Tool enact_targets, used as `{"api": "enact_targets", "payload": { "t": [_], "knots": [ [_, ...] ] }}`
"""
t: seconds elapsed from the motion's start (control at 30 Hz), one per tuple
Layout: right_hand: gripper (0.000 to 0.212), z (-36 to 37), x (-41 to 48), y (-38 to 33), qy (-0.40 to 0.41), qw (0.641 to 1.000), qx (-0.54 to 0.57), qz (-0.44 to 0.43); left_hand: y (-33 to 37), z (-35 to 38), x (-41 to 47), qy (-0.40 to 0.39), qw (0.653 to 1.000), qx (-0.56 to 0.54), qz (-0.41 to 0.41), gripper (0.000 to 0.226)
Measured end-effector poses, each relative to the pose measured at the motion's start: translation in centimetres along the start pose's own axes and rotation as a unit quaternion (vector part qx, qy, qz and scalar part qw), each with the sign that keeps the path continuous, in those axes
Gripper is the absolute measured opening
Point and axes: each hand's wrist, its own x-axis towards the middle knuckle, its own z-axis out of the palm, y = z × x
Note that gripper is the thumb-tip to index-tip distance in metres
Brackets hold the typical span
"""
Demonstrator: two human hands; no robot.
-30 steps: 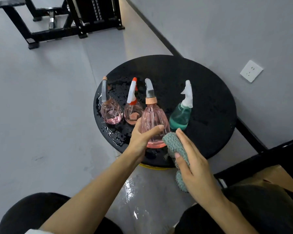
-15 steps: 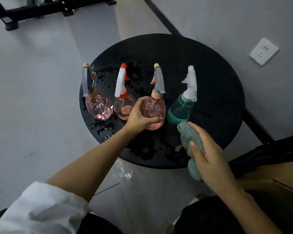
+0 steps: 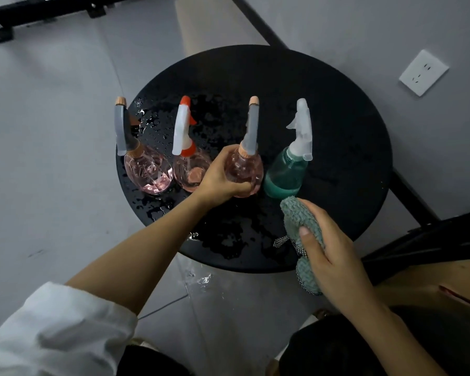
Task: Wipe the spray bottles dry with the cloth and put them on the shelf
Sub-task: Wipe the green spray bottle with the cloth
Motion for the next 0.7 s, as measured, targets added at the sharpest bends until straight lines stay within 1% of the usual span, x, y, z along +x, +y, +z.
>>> {"api": "enact_targets", "payload": {
  "t": [0.07,0.13,0.17,0.23,0.27,0.3,0.33,0.37,0.4,0.47,0.53,0.7],
  "knots": [
    [0.042,0.0,0.0,-0.1,0.000,1.000,0.002,-0.001,0.3,0.1,-0.2,0.003,1.000,0.013,0.001,0.080],
    [0.042,0.1,0.0,-0.1,0.000,1.000,0.001,-0.003,0.5,0.3,-0.5,0.014,0.999,0.049,0.005,0.080],
    [0.042,0.1,-0.1,-0.1,0.001,1.000,0.002,-0.004,0.5,0.6,-0.7,0.038,0.997,0.071,0.010,0.083],
    [0.042,0.0,-0.1,-0.1,0.006,1.000,0.003,-0.003,0.5,1.6,-2.1,0.125,0.985,0.117,0.018,0.092],
    [0.042,-0.2,-0.2,-0.1,0.009,1.000,0.004,-0.003,0.8,2.5,-3.4,0.179,0.976,0.125,0.025,0.087],
    [0.042,-0.2,-0.2,-0.1,0.011,1.000,0.005,-0.003,0.9,3.5,-4.7,0.227,0.965,0.121,0.045,0.075],
    [0.042,-0.3,-0.2,0.0,0.014,1.000,0.007,-0.002,1.2,4.5,-6.0,0.253,0.959,0.111,0.070,0.061],
    [0.042,-0.4,-0.2,0.0,0.018,1.000,0.008,-0.003,1.8,5.4,-7.1,0.257,0.956,0.100,0.100,0.049],
    [0.042,-0.5,-0.2,0.0,0.021,1.000,0.008,-0.005,2.1,6.2,-7.6,0.247,0.958,0.089,0.120,0.042],
    [0.042,-0.8,-0.4,0.0,0.022,1.000,0.010,-0.002,2.9,7.3,-7.3,0.198,0.968,0.084,0.132,0.040],
    [0.042,-1.0,-0.5,0.1,0.025,1.000,0.014,0.003,3.8,7.8,-5.6,0.156,0.976,0.097,0.116,0.051],
    [0.042,-2.0,-0.9,0.6,0.046,0.999,0.018,0.013,4.1,8.7,-0.8,0.063,0.991,0.116,0.036,0.080]
  ]
}}
